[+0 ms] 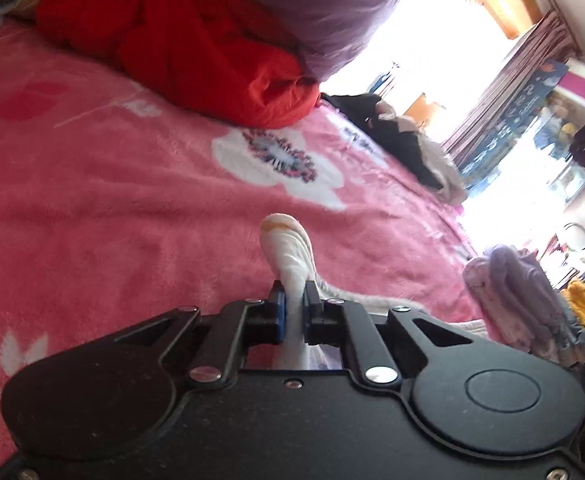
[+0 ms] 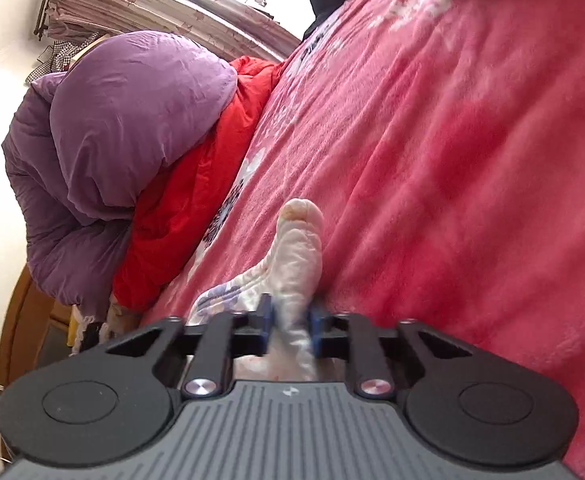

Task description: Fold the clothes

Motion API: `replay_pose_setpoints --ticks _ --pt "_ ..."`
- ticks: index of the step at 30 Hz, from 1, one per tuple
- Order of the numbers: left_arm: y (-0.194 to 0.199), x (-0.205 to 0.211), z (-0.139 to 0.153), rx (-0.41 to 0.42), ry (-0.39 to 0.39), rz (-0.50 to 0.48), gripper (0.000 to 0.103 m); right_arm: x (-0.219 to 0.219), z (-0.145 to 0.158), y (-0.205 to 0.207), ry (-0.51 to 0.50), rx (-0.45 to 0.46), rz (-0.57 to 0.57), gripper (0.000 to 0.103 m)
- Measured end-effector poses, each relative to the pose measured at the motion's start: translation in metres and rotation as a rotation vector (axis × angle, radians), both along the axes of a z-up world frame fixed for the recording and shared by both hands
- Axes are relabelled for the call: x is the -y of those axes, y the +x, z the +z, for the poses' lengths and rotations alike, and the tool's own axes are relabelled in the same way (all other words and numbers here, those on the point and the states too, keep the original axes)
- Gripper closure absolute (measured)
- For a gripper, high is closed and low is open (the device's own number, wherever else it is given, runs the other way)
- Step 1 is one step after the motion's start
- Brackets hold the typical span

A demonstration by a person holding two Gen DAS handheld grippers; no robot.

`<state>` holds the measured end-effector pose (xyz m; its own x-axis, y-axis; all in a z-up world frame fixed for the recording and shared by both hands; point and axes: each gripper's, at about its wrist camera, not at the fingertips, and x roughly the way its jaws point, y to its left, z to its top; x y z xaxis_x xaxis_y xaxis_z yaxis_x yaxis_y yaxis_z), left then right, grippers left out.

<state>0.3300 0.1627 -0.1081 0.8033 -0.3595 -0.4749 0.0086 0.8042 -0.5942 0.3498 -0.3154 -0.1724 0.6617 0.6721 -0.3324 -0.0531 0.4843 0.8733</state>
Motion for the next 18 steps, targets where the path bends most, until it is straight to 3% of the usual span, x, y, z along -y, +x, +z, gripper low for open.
replay_pose_setpoints --ticks 3,5,6,7,9,11,12,15,18 --pt "0.012 0.002 -0.013 -0.099 0.041 -0.001 0.096 0.022 -0.010 -0.001 0.134 -0.023 -0.059 0.093" --pt "0.014 0.003 -0.022 -0.135 0.046 0.015 0.094 0.026 -0.022 -0.001 0.091 -0.089 -0.089 0.097" --pt "0.015 0.002 -0.019 -0.137 0.038 0.019 0.092 0.022 -0.018 -0.002 0.061 -0.073 -0.080 0.096" --pt "0.015 0.000 -0.016 -0.140 0.029 0.023 0.088 0.016 -0.010 -0.002 0.023 -0.053 -0.064 0.088" --pt "0.015 -0.005 -0.015 -0.137 -0.004 0.031 0.062 0.008 0.003 -0.002 -0.041 -0.030 -0.046 0.072" --pt "0.014 -0.008 -0.015 -0.138 -0.025 0.035 0.061 0.003 0.011 -0.004 -0.085 -0.015 -0.047 0.061" --pt "0.014 -0.009 -0.016 -0.140 -0.032 0.036 0.064 0.002 0.015 -0.006 -0.111 -0.007 -0.051 0.060" --pt "0.015 -0.005 -0.015 -0.142 -0.011 0.037 0.067 -0.007 0.039 -0.015 -0.319 0.039 -0.126 0.058" --pt "0.018 0.002 -0.016 -0.138 0.010 0.023 0.067 -0.023 0.065 -0.033 -0.499 0.178 -0.164 0.057"
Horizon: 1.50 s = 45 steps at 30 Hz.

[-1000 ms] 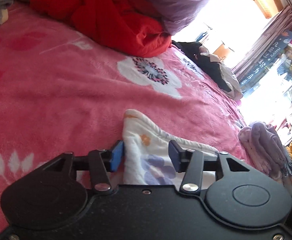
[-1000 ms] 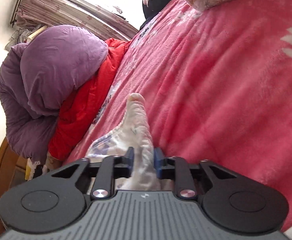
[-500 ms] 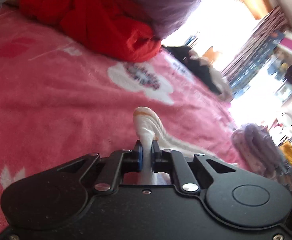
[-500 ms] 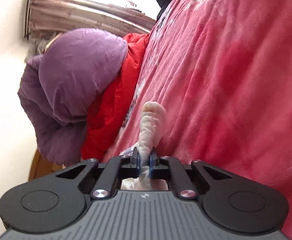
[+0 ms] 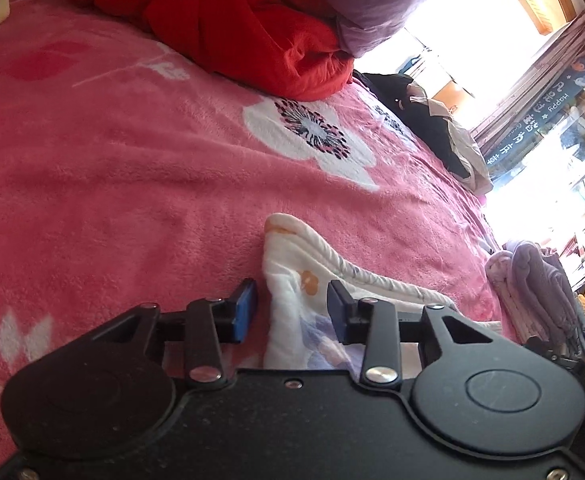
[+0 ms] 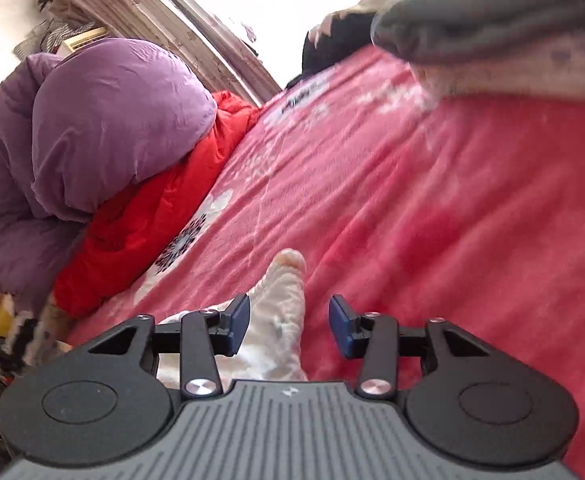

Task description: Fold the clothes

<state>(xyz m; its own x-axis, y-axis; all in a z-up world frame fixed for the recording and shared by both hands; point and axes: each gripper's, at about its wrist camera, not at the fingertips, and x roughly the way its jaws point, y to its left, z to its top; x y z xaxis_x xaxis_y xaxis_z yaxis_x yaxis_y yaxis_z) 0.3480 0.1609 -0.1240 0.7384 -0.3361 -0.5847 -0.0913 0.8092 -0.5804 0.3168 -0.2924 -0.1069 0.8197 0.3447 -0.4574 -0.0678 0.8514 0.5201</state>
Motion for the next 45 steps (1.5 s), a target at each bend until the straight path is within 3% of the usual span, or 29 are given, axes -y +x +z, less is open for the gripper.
replay_pose_setpoints --ticks 1,2,3,6,7,9,12,14,17,20,24,27,30,31,32,33,34,37,39,41,45 --pt "0.000 0.002 0.000 0.004 0.002 -0.008 0.067 -0.005 0.006 -0.005 -0.029 0.041 0.024 0.058" --pt "0.000 0.004 0.001 0.011 0.010 -0.022 0.076 -0.010 0.009 -0.008 -0.045 0.072 0.053 0.058" --pt "-0.001 0.006 0.003 0.021 0.018 -0.039 0.092 -0.016 0.011 -0.009 -0.052 0.087 0.098 0.058" --pt "-0.009 0.017 0.018 0.152 -0.007 -0.171 0.095 -0.032 0.003 -0.002 -0.032 0.047 0.193 0.059" --pt "-0.016 0.026 0.028 0.228 -0.017 -0.269 0.095 -0.036 -0.001 0.000 -0.022 0.020 0.204 0.058" --pt "-0.035 0.049 0.045 0.383 -0.011 -0.485 0.095 -0.030 -0.016 0.006 0.128 -0.062 0.211 0.058" --pt "-0.073 0.097 0.057 0.517 0.021 -0.898 0.095 -0.005 -0.047 0.007 0.439 -0.173 0.152 0.058" --pt "-0.094 0.129 0.051 0.501 0.098 -1.106 0.095 0.012 -0.064 0.007 0.604 -0.202 0.107 0.058" --pt "-0.110 0.159 0.032 0.431 0.234 -1.240 0.095 0.027 -0.078 0.005 0.759 -0.224 0.068 0.057" --pt "-0.103 0.153 0.026 0.414 0.233 -1.193 0.095 0.027 -0.077 0.004 0.749 -0.223 0.067 0.057" --pt "-0.085 0.120 0.040 0.463 0.150 -0.990 0.095 0.022 -0.073 0.005 0.705 -0.214 0.079 0.054" --pt "-0.059 0.086 0.043 0.423 0.123 -0.677 0.095 0.023 -0.071 0.005 0.701 -0.207 0.073 0.052" --pt "-0.031 0.049 0.033 0.297 0.125 -0.274 0.093 0.025 -0.070 0.007 0.701 -0.197 0.063 0.050" --pt "-0.025 0.036 0.027 0.265 0.123 -0.178 0.089 0.025 -0.070 0.008 0.694 -0.194 0.062 0.050" --pt "-0.022 0.026 0.023 0.231 0.124 -0.104 0.069 0.024 -0.068 0.008 0.678 -0.189 0.061 0.049" --pt "-0.020 0.017 0.020 0.198 0.118 -0.050 0.056 0.023 -0.066 0.008 0.662 -0.185 0.064 0.049" --pt "-0.020 0.009 0.019 0.178 0.104 -0.006 0.056 0.021 -0.065 0.008 0.645 -0.181 0.066 0.049" --pt "-0.026 -0.003 0.028 0.202 0.094 0.043 0.056 0.018 -0.060 0.009 0.607 -0.168 0.075 0.047" --pt "-0.028 -0.007 0.036 0.223 0.079 0.019 0.056 0.016 -0.057 0.009 0.575 -0.159 0.080 0.047" --pt "-0.029 -0.002 0.042 0.244 0.078 -0.084 0.056 0.014 -0.051 0.009 0.532 -0.144 0.086 0.046" --pt "-0.032 0.040 0.043 0.291 0.154 -0.411 0.056 0.006 -0.036 0.007 0.406 -0.093 0.121 0.045"
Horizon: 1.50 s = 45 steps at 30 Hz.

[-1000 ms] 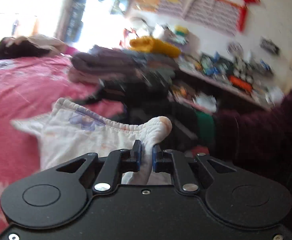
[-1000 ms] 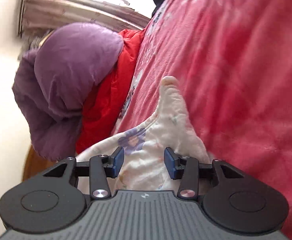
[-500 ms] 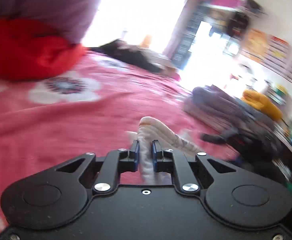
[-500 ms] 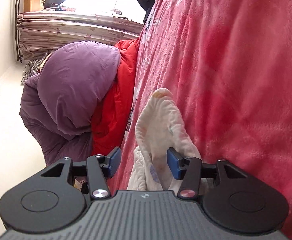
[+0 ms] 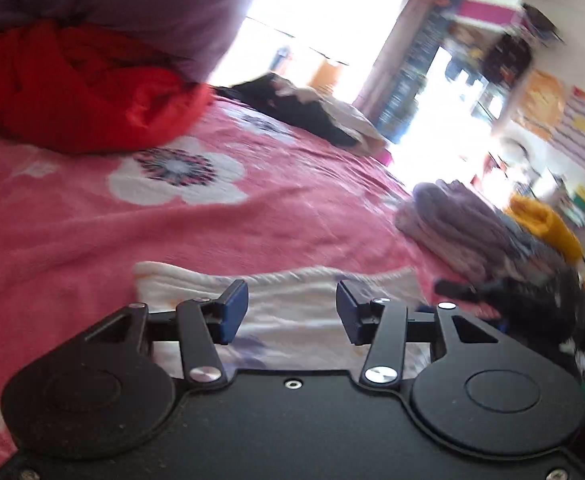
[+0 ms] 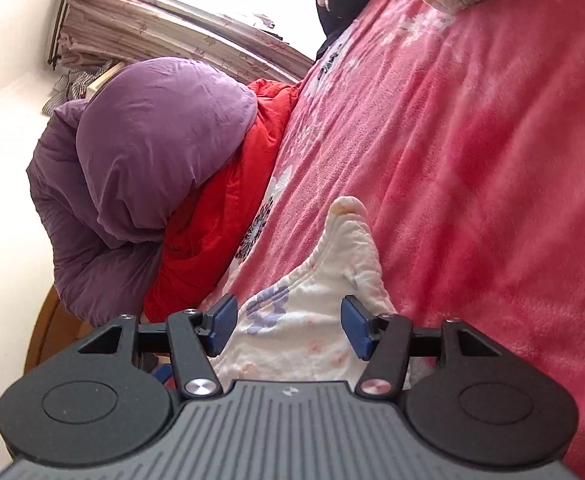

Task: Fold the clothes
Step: 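Lay the garment flat on the bed and open both grippers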

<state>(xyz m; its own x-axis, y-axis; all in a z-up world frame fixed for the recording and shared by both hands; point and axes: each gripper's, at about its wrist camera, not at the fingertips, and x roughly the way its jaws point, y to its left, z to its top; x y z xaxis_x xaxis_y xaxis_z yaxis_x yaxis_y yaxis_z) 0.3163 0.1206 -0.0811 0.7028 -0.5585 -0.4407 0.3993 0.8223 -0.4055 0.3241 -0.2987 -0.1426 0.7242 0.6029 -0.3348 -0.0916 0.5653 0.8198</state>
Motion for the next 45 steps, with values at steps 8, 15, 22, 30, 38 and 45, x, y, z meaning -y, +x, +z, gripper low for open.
replay_pose_setpoints --ticks 8,15,22,30,38,45 --pt "0.001 0.058 -0.021 0.005 0.385 0.037 0.067 -0.002 -0.003 0.007 -0.135 -0.013 -0.025 0.058" --pt "0.014 0.048 -0.033 -0.067 0.407 0.116 0.057 0.012 -0.006 0.022 -0.126 -0.007 -0.053 0.064" --pt "0.025 0.016 -0.036 -0.147 0.308 0.217 0.056 0.023 -0.023 0.041 -0.041 -0.060 -0.032 0.066" --pt "-0.001 -0.004 0.001 -0.094 0.197 0.338 0.060 0.037 0.013 0.000 -0.084 -0.013 -0.112 0.053" --pt "-0.081 -0.004 0.030 -0.098 0.169 0.350 0.060 -0.023 0.046 -0.134 -0.418 0.138 0.063 0.054" --pt "-0.170 -0.004 0.026 -0.115 0.261 0.430 0.064 -0.096 0.050 -0.209 -0.660 0.226 0.247 0.054"
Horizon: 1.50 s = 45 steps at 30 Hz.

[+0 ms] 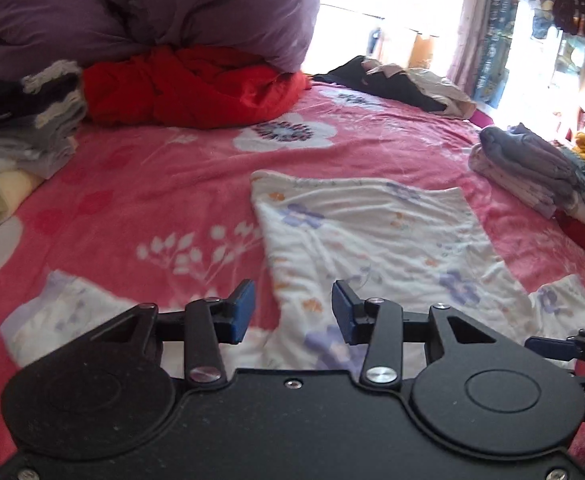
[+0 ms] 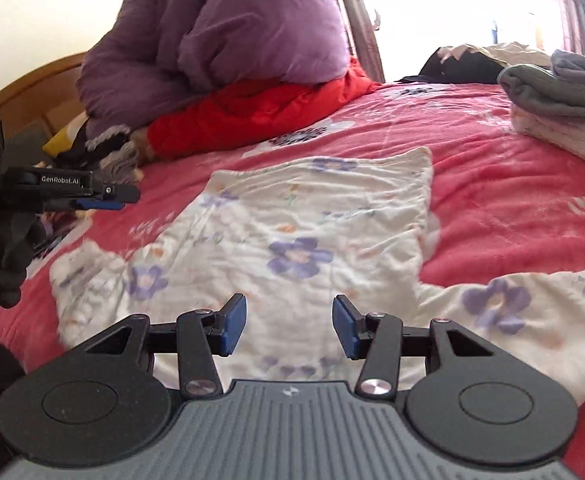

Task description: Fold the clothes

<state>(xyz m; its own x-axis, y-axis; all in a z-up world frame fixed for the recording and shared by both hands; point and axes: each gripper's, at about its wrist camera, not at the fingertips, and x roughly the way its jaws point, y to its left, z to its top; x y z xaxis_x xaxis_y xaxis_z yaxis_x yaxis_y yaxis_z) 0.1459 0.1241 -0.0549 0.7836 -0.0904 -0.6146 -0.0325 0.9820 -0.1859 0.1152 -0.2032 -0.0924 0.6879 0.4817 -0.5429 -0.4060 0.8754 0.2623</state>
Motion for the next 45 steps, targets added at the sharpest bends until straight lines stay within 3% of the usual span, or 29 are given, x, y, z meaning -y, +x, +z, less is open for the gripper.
replay_pose_setpoints --ticks 2,4,7,11,14,16,18,21,22,25,28,30,33,35,38,41,45 --pt "-0.016 -0.024 -0.010 -0.047 -0.042 0.139 0.064 -0.017 0.001 -0.015 -0.051 0.023 0.046 0.054" --pt "-0.027 -0.069 -0.020 -0.094 -0.155 0.327 0.065 -0.027 0.000 -0.026 -0.066 0.030 0.063 0.054" --pt "-0.049 -0.126 -0.030 -0.095 -0.278 0.567 0.067 -0.035 0.002 -0.040 -0.059 0.043 0.059 0.054" --pt "-0.054 -0.156 -0.051 -0.124 -0.441 0.616 0.067 -0.065 0.010 -0.052 -0.079 0.118 0.125 0.054" --pt "-0.044 -0.159 -0.058 -0.110 -0.483 0.614 0.067 -0.096 0.007 -0.050 -0.078 0.122 0.172 0.055" --pt "-0.033 -0.158 -0.061 -0.095 -0.479 0.601 0.067 -0.118 0.001 -0.045 -0.068 0.105 0.202 0.059" --pt "-0.022 -0.157 -0.059 -0.050 -0.441 0.581 0.095 -0.138 -0.005 -0.039 -0.074 0.094 0.218 0.061" --pt "-0.039 -0.155 -0.024 0.216 -0.379 0.616 0.096 -0.160 -0.013 -0.027 -0.067 0.075 0.198 0.064" --pt "-0.041 -0.152 -0.014 0.262 -0.338 0.612 0.096 -0.165 -0.015 -0.023 -0.079 0.060 0.195 0.064" --pt "-0.027 -0.153 -0.027 0.155 -0.313 0.627 0.096 -0.175 -0.027 -0.014 -0.120 0.006 0.198 0.064" --pt "-0.013 -0.162 -0.043 0.033 -0.288 0.692 0.096 -0.180 -0.027 -0.018 -0.176 0.016 0.211 0.064" --pt "-0.015 -0.160 -0.041 0.032 -0.250 0.724 0.086 -0.185 -0.026 -0.024 -0.225 0.039 0.219 0.064" --pt "-0.019 -0.153 -0.031 0.064 -0.159 0.780 0.082 -0.198 -0.020 -0.035 -0.309 0.101 0.212 0.065" --pt "-0.026 -0.139 -0.021 0.145 -0.084 0.764 0.081 -0.206 -0.018 -0.043 -0.348 0.142 0.223 0.070" --pt "-0.023 -0.110 -0.012 0.201 -0.139 0.571 0.081 -0.212 -0.019 -0.051 -0.402 0.151 0.231 0.071" --pt "-0.014 -0.063 -0.013 0.186 -0.186 0.308 0.081 -0.189 -0.007 -0.058 -0.290 0.120 0.223 0.069" --pt "-0.010 -0.002 -0.016 0.140 -0.141 0.040 0.082 -0.131 0.007 -0.062 -0.153 0.048 0.104 0.069"
